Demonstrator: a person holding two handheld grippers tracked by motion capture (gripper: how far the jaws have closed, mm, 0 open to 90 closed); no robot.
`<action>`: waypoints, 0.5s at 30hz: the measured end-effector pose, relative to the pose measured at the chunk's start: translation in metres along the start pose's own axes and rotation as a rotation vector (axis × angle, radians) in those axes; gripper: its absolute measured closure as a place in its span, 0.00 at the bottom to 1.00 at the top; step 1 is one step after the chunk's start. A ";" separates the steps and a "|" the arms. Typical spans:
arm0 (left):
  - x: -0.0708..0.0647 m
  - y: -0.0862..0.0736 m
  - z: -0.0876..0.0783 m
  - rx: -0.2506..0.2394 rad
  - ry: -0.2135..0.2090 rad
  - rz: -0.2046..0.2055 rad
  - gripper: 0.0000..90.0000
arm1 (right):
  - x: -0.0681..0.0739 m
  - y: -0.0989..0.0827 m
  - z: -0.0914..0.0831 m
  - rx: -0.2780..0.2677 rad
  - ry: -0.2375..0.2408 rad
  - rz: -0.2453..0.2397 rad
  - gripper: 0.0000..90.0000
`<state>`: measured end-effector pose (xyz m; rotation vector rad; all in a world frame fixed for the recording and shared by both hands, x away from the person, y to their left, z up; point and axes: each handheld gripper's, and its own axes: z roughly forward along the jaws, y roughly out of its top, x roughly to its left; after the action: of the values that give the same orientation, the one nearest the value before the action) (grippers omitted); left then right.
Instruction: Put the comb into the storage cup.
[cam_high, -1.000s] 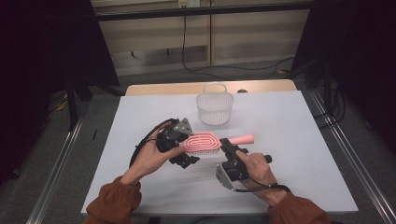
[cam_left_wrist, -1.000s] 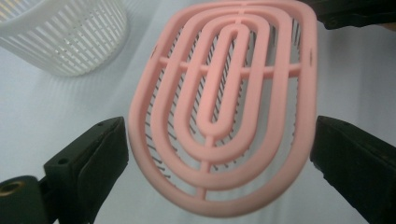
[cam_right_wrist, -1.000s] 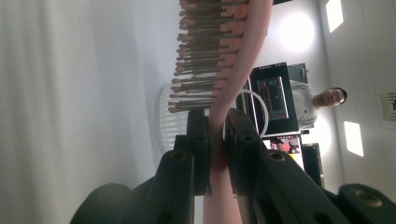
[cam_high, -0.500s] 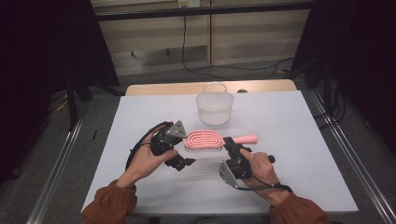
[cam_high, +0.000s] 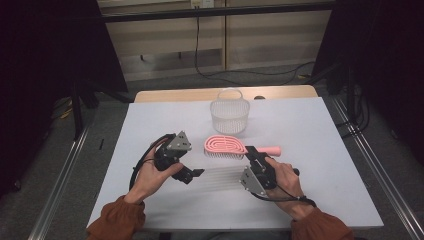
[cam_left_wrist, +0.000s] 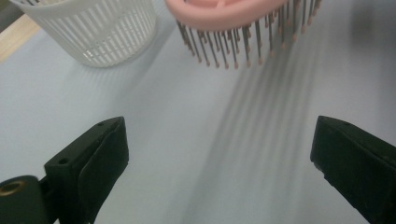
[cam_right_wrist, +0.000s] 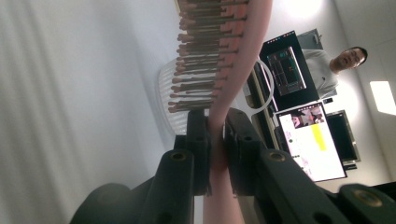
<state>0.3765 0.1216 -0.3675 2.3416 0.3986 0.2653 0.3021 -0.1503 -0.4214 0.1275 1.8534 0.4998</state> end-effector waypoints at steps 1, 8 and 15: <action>0.000 -0.002 0.000 -0.010 0.007 -0.005 0.05 | 0.000 0.000 0.000 0.000 0.000 0.000 0.91; 0.001 -0.019 -0.007 -0.086 0.055 -0.017 0.05 | -0.004 -0.005 -0.001 0.003 0.016 0.079 0.91; 0.002 -0.033 -0.011 -0.150 0.117 -0.077 0.05 | -0.006 -0.008 -0.002 0.005 0.030 0.131 0.91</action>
<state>0.3683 0.1522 -0.3826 2.1654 0.5073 0.3829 0.3041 -0.1604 -0.4188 0.2473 1.8837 0.5900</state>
